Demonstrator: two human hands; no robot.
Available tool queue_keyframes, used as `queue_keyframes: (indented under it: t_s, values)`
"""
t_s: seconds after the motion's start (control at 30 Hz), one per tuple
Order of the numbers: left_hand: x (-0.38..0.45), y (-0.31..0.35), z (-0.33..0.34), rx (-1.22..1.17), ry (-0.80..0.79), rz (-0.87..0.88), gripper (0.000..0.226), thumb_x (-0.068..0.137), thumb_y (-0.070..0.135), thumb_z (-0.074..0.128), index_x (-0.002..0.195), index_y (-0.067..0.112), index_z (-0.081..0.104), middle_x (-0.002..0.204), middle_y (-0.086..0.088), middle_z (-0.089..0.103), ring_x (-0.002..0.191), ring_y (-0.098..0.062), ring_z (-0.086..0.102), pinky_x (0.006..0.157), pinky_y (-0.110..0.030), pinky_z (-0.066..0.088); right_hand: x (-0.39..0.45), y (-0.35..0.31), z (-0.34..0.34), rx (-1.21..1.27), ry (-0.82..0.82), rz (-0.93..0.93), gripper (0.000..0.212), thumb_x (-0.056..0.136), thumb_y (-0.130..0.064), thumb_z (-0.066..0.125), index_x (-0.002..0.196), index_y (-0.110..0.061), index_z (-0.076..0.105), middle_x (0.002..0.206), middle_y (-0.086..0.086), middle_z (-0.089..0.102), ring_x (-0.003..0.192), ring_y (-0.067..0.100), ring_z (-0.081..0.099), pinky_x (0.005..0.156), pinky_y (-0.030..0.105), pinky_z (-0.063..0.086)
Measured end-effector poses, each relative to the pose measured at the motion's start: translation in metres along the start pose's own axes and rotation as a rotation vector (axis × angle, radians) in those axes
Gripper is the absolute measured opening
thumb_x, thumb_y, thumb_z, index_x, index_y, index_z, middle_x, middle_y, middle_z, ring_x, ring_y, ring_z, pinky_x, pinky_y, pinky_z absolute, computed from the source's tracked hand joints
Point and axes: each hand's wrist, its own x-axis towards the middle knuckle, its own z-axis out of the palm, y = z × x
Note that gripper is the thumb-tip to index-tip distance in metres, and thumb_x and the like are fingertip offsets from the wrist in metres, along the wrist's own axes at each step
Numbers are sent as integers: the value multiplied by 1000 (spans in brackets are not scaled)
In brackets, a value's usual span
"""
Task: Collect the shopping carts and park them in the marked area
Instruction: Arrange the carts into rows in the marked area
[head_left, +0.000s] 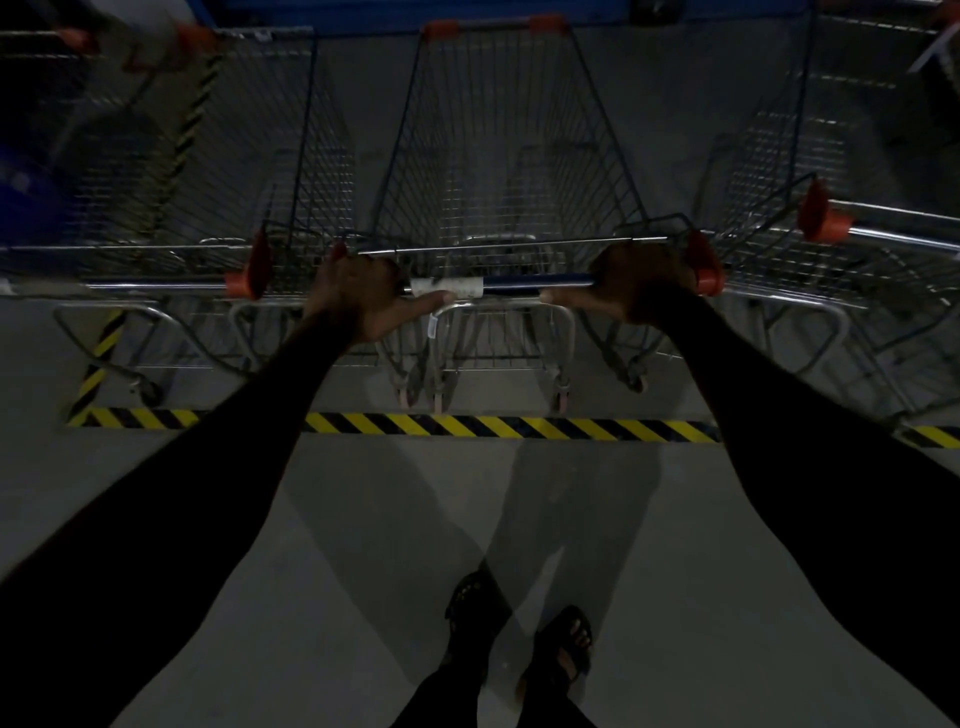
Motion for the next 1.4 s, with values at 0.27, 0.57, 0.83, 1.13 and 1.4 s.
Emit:
queue_keyframes:
  t_s: [0.27, 0.57, 0.83, 1.13, 1.4]
  values:
    - [9, -2, 1, -39, -98, 40, 122, 72, 105, -8, 121, 30, 75, 126, -5, 75, 125, -29, 65, 127, -62, 11, -5, 2, 0, 15, 38, -67, 68, 83, -91, 47, 61, -27, 50, 62, -7, 53, 58, 7, 48, 67, 29, 37]
    - [11, 97, -44, -384, 268, 302, 61, 90, 53, 59, 139, 15, 61, 132, -15, 63, 120, -39, 60, 96, -49, 54, -88, 35, 0, 95, 430, 159, 66, 86, -61, 57, 139, -22, 63, 138, 12, 65, 133, 35, 57, 110, 49, 39]
    - [-2, 271, -66, -546, 378, 751, 45, 97, 38, 65, 135, 16, 67, 134, -11, 67, 119, -37, 65, 97, -49, 57, -265, 120, 3, 348, 434, 599, 53, 95, -53, 69, 137, -23, 60, 127, 10, 64, 112, 35, 65, 91, 50, 55]
    - [-76, 413, -81, -530, 343, 942, 35, 90, 24, 80, 119, 5, 73, 118, -13, 72, 105, -35, 69, 87, -44, 62, -422, 200, 32, 386, 484, 807, 59, 97, -56, 65, 144, -22, 53, 133, 10, 60, 118, 36, 61, 91, 51, 55]
    - [-121, 553, -121, -452, 250, 965, 58, 94, 51, 46, 130, 13, 69, 123, -12, 69, 111, -38, 66, 89, -48, 59, -502, 269, 22, 325, 479, 874, 57, 99, -54, 62, 144, -21, 51, 137, 9, 59, 122, 36, 59, 95, 51, 51]
